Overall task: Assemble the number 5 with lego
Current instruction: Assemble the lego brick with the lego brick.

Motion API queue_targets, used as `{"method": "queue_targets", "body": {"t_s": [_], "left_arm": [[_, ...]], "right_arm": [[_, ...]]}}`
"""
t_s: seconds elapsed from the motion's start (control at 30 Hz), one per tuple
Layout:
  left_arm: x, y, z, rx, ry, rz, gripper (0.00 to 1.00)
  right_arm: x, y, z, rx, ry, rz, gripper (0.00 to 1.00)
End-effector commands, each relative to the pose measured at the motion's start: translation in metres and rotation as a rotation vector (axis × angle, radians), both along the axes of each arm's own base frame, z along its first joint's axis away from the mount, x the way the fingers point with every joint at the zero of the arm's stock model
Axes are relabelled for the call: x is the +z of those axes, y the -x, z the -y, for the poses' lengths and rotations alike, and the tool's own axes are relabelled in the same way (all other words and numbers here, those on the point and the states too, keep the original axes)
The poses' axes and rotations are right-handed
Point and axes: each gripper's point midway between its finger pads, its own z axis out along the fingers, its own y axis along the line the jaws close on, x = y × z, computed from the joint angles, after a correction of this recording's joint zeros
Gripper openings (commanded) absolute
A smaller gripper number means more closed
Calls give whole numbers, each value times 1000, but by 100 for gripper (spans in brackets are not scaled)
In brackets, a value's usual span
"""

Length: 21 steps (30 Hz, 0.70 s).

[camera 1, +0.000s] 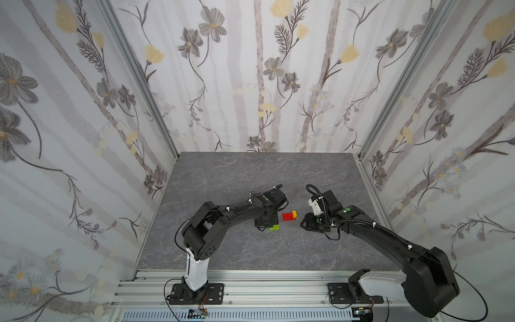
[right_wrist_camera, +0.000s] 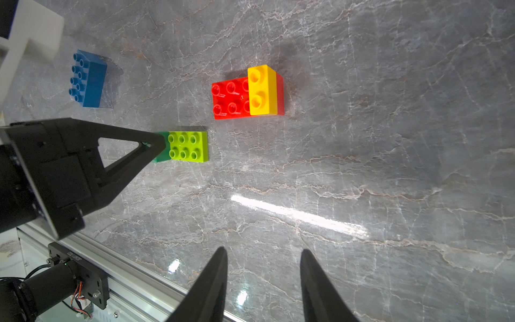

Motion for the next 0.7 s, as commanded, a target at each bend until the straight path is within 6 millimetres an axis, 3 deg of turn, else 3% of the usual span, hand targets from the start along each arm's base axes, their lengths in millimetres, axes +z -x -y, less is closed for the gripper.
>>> {"method": "queue_targets", "body": {"t_s": [0.0, 0.13, 0.33, 0.4, 0.67], "left_arm": [[0, 4, -18, -17, -83, -14, 25], [17, -1, -16, -34, -71, 8, 39], [44, -7, -18, -50, -43, 50, 48], [52, -9, -26, -60, -46, 57, 52], [72, -26, -87, -86, -65, 50, 68]], "right_arm": [[3, -3, 0, -18, -1, -1, 44], [6, -6, -2, -14, -1, 1, 44], [11, -9, -5, 0, -6, 8, 45], [15, -10, -6, 9, -8, 16, 45], [25, -4, -14, 81, -37, 22, 50]]}}
